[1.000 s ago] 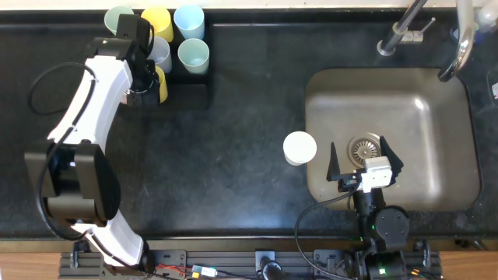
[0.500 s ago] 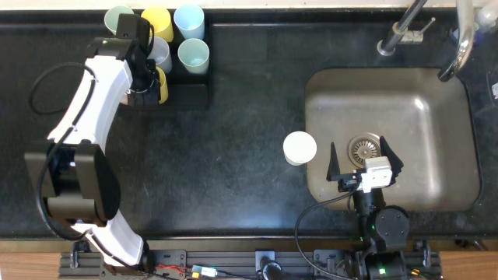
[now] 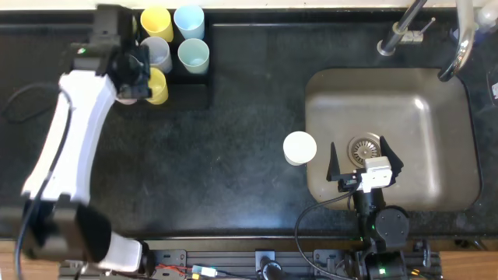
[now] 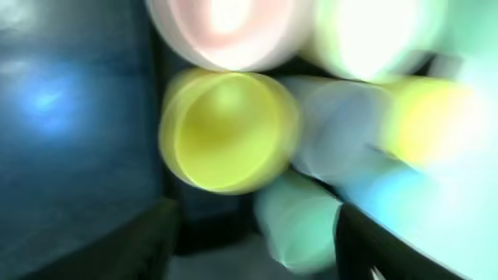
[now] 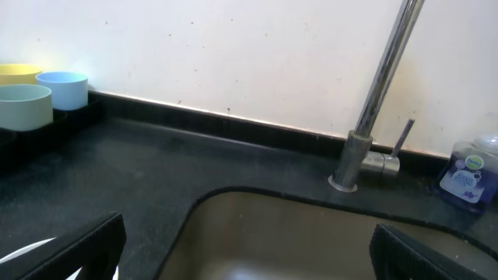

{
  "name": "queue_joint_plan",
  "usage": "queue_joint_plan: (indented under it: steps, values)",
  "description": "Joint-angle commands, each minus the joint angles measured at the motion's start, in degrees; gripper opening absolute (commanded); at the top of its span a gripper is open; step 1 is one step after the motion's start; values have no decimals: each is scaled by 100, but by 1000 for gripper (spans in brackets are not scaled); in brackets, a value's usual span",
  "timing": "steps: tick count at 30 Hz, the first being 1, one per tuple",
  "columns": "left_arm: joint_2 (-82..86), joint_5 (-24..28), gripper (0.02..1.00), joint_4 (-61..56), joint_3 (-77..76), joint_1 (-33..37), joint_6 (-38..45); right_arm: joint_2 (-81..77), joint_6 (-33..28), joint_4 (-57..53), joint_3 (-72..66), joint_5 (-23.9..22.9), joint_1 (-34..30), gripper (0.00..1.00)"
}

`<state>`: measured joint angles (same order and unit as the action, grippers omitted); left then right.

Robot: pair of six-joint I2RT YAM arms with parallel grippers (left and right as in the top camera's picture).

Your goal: Store Cups

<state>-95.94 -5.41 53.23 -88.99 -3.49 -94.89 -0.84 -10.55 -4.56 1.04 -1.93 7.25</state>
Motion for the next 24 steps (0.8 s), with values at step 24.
queue_joint_plan:
  steps: [24]
  values:
    - [7536,236,1000,-6620,6373,-214,8651,68,0,24,-76,-24,22,998]
